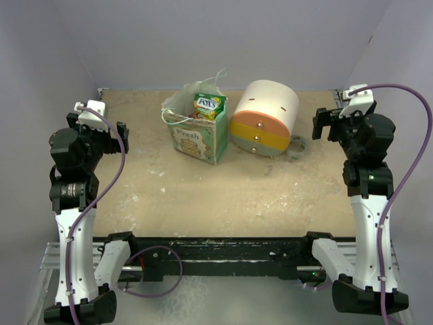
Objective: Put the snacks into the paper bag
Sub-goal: Reset both arms
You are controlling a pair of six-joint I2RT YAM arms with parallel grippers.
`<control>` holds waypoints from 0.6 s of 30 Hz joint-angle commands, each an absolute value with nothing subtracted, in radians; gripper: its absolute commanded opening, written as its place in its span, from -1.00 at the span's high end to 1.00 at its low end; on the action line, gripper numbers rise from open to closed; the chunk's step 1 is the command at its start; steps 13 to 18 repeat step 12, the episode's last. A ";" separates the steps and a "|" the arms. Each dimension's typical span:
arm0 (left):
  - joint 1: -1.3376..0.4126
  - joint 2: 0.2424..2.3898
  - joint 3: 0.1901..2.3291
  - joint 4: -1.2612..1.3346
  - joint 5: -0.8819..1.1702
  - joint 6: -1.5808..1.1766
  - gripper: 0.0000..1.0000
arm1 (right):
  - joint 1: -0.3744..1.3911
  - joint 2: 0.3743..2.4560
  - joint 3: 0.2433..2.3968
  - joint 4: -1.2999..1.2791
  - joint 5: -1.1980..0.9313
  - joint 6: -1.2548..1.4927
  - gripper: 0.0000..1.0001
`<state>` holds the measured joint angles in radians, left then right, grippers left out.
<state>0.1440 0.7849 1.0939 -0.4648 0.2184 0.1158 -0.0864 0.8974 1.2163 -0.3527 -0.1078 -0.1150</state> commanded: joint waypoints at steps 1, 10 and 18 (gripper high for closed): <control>0.150 0.776 1.088 -0.427 0.210 0.119 -0.98 | -0.095 0.899 1.212 -0.307 -0.123 -0.113 -0.99; 0.151 0.776 1.086 -0.424 0.212 0.118 -0.98 | -0.097 0.900 1.220 -0.329 -0.107 -0.113 -0.99; 0.150 0.775 1.086 -0.423 0.212 0.118 -0.98 | -0.097 0.899 1.227 -0.356 -0.140 -0.124 -0.99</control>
